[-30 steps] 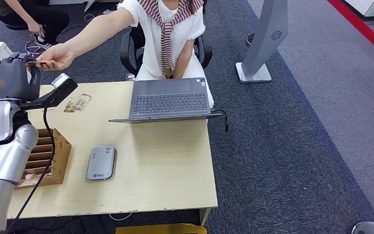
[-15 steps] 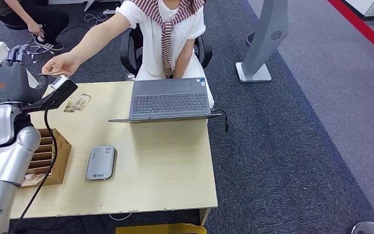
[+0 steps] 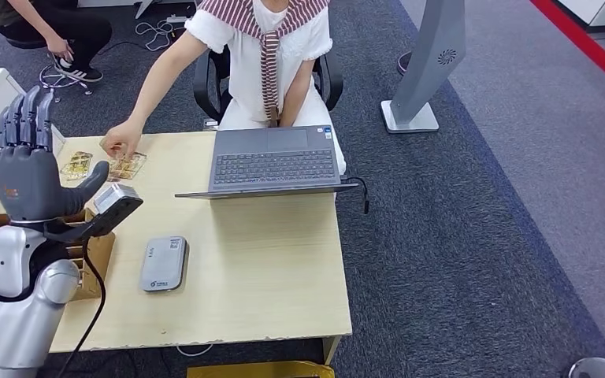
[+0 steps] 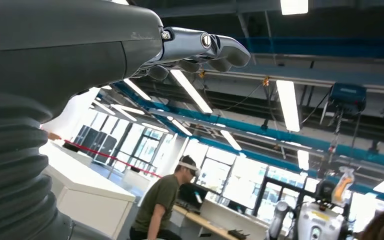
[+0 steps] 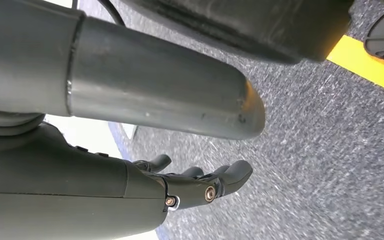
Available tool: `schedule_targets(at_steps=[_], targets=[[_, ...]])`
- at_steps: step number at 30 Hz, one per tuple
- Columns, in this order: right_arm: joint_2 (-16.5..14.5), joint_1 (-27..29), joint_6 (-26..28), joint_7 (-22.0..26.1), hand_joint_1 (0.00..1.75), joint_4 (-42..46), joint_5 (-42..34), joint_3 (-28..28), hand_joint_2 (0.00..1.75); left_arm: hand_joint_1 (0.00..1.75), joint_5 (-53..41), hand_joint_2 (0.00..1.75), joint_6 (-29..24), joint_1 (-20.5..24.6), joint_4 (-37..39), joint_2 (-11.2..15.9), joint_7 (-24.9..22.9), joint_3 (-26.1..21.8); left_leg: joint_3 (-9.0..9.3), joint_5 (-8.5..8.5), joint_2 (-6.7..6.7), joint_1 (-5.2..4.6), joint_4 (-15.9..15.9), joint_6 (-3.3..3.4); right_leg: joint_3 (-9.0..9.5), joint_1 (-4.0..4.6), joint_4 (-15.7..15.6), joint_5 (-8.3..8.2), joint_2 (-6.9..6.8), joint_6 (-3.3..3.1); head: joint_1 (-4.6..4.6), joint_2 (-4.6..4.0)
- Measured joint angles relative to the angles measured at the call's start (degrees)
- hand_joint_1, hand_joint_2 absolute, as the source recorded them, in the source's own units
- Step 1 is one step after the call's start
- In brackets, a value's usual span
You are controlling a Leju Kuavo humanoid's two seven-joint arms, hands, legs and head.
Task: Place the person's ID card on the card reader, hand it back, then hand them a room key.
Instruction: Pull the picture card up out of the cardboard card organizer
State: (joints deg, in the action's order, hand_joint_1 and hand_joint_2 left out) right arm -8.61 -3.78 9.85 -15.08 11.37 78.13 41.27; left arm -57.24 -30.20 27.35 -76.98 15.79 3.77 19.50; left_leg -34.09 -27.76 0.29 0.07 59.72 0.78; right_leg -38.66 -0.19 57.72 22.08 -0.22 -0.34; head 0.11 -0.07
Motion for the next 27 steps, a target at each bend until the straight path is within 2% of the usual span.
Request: schedule_targets(at_steps=[7, 20, 23, 27], targets=[[0.0, 0.3, -0.2, -0.8, 0.0, 0.0, -1.0, 1.7, 0.0, 0.0, 0.1, 1.75, -2.0, -10.7, -12.4, 1.5, 2.1, 0.0, 0.02, -0.08, -0.01, 0.0, 0.0, -0.01, -0.01, 0.03, 0.0, 0.14, 0.06, -0.04, -0.01, 0.0], [0.0, 0.3, 0.5, -0.7, 0.0, 0.0, -0.8, 2.3, 0.0, 0.0, -1.8, 1.75, -2.3, -15.6, -17.6, 2.8, 1.6, -0.3, -0.02, -0.08, -0.03, 0.01, 0.0, -0.01, 0.0, 0.02, 0.0, 0.13, 0.03, -0.05, -0.03, 0.0], [0.0, 0.3, 0.5, -0.7, 0.0, 0.0, -1.0, 2.6, 0.0, 0.0, -2.6, 1.75, 0.7, -16.3, -17.7, 3.3, -0.2, -0.8, -0.01, -0.08, -0.03, 0.01, 0.0, -0.01, 0.0, 0.02, 0.0, 0.13, 0.03, -0.05, -0.02, 0.0], [0.0, 0.3, 0.4, -0.8, 0.0, 0.0, -1.9, 3.2, 0.0, 0.0, -3.6, 1.75, 9.0, -17.2, -17.3, 4.8, -4.0, -1.3, -0.02, -0.08, -0.02, 0.02, 0.0, -0.01, -0.01, 0.02, 0.0, 0.13, 0.04, -0.05, -0.02, 0.0]])
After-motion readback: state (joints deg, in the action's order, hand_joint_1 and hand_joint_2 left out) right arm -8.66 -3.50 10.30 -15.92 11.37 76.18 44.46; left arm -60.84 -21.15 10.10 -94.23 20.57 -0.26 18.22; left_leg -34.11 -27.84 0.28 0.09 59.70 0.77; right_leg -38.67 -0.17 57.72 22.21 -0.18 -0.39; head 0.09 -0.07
